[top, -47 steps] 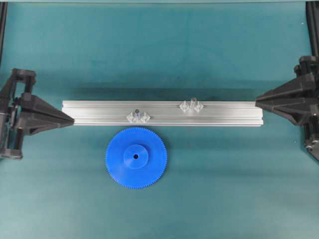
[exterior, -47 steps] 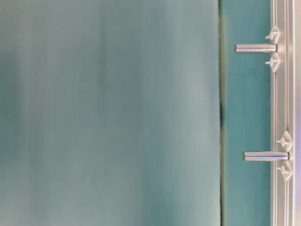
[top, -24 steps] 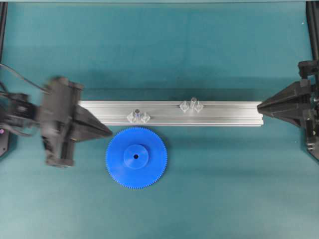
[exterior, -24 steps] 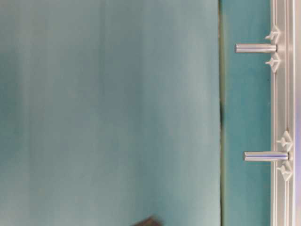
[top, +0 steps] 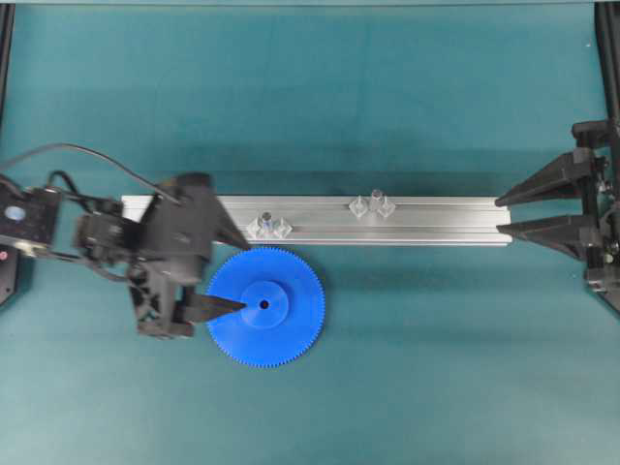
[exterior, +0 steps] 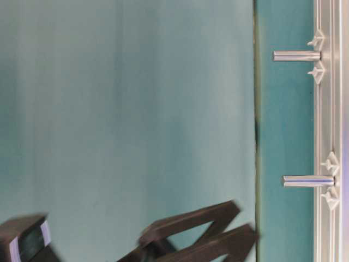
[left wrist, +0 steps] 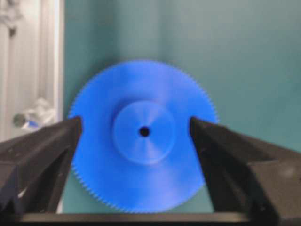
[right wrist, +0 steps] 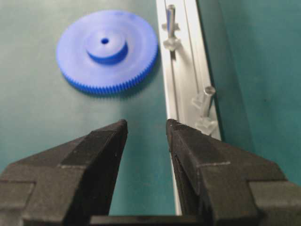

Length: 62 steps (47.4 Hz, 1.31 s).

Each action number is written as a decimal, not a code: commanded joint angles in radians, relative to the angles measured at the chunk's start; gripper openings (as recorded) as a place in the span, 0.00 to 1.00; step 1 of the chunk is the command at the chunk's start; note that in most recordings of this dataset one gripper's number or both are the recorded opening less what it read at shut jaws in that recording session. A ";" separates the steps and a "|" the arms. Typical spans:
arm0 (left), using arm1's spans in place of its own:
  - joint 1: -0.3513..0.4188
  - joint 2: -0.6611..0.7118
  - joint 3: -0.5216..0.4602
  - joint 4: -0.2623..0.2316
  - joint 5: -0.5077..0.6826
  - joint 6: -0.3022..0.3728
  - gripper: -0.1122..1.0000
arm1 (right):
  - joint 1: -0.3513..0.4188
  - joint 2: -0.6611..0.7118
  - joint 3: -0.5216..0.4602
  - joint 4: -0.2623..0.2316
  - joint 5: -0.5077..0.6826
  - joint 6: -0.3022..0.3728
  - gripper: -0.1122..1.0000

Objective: Insert the large gear onto the shaft.
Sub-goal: 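Move the left gripper over the blue gear's central hub, then lower the open left gripper around the blue gear hub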

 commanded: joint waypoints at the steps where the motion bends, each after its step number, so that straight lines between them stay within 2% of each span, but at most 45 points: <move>1: -0.006 0.037 -0.055 0.003 0.032 0.003 0.93 | 0.000 0.008 -0.025 -0.003 0.003 0.005 0.55; 18: -0.006 0.204 -0.189 0.003 0.175 0.011 0.94 | 0.000 -0.003 -0.020 -0.003 0.049 0.005 0.55; 29: -0.006 0.281 -0.238 0.003 0.264 0.020 0.94 | 0.000 -0.020 -0.011 -0.005 0.049 0.006 0.55; 62: -0.006 0.405 -0.285 0.003 0.293 0.012 0.94 | 0.000 -0.051 0.011 -0.003 0.049 0.008 0.55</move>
